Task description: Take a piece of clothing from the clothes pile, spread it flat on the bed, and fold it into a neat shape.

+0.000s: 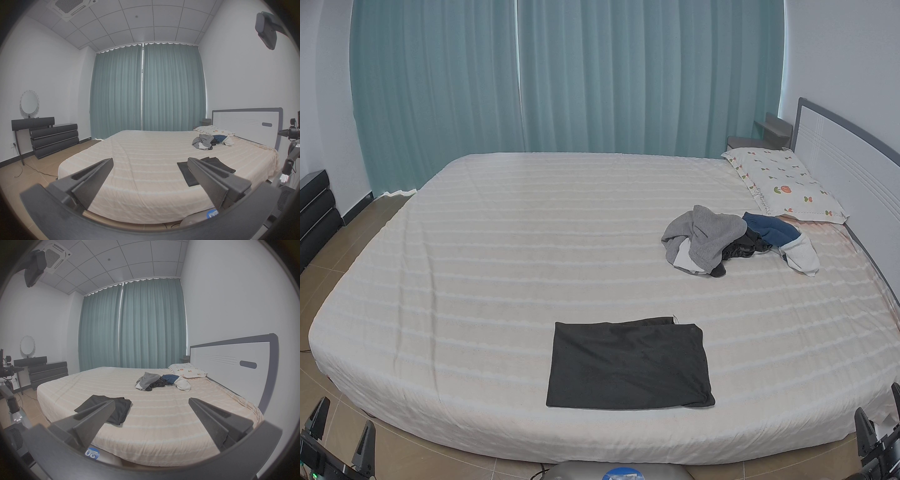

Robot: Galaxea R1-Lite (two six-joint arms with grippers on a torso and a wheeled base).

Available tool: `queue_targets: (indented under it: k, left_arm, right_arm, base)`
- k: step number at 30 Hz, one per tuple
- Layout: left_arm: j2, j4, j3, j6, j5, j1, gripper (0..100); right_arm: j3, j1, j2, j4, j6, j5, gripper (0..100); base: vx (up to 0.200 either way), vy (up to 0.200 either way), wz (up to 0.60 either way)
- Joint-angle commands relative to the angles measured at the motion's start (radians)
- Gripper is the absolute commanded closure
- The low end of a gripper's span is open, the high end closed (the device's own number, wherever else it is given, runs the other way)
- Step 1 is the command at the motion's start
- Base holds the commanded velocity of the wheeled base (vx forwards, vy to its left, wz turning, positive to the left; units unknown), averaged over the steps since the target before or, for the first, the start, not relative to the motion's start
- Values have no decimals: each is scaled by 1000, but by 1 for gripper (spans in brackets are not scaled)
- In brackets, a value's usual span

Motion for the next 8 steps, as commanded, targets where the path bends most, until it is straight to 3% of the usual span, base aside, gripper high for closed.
queue_targets:
  k: [1, 8]
  left_arm:
    - [-10, 0, 16, 1, 0, 0, 0]
    - [-10, 0, 16, 1, 0, 0, 0]
  right_arm:
    - [18, 4, -12, -1, 1, 1, 0]
    - [18, 4, -12, -1, 13, -1, 0]
  base:
    - [0, 0, 0]
    - [0, 0, 0]
